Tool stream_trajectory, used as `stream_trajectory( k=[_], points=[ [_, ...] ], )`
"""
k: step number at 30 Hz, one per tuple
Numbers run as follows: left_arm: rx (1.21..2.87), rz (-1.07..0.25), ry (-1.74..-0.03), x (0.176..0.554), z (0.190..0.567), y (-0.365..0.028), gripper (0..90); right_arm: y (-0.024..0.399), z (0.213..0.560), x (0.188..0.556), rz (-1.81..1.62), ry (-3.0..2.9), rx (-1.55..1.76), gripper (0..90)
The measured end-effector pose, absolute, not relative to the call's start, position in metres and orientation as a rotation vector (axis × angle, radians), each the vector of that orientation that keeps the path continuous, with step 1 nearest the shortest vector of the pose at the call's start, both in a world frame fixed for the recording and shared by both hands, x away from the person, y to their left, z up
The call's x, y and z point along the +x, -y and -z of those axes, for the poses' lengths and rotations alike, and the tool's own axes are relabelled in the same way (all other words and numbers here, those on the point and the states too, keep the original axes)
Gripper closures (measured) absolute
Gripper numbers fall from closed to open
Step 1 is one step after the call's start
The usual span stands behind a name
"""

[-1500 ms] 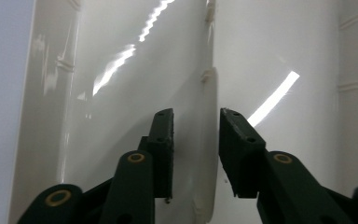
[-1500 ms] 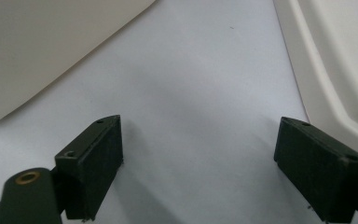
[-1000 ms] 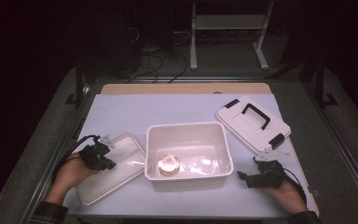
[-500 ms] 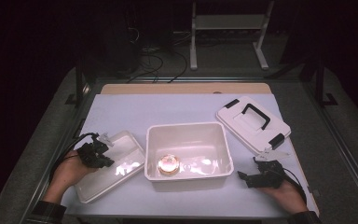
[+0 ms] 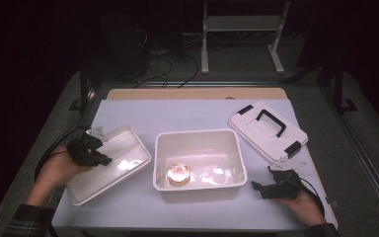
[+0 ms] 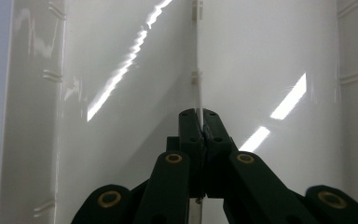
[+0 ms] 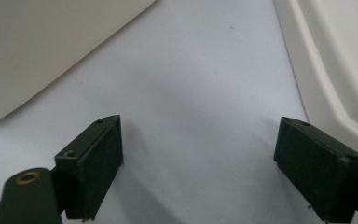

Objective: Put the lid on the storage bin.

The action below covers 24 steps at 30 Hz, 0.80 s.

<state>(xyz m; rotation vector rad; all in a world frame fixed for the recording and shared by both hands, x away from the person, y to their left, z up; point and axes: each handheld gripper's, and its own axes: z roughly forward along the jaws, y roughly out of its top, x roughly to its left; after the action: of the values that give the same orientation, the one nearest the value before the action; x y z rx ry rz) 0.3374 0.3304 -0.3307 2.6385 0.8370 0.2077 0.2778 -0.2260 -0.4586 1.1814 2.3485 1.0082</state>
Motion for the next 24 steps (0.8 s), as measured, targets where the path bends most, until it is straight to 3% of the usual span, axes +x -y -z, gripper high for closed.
stream_trajectory(
  k=[12, 24],
  points=[
    [2.611, -0.217, -0.768, 0.340, 0.286, -0.323, 88.7, 0.226, 0.459, 0.278, -1.008, -2.349, 1.182, 14.9],
    [2.621, -0.196, -0.619, 0.342, 0.263, -0.284, 88.6, 0.226, 0.459, 0.278, -1.008, -2.349, 1.182, 14.9]
  ],
)
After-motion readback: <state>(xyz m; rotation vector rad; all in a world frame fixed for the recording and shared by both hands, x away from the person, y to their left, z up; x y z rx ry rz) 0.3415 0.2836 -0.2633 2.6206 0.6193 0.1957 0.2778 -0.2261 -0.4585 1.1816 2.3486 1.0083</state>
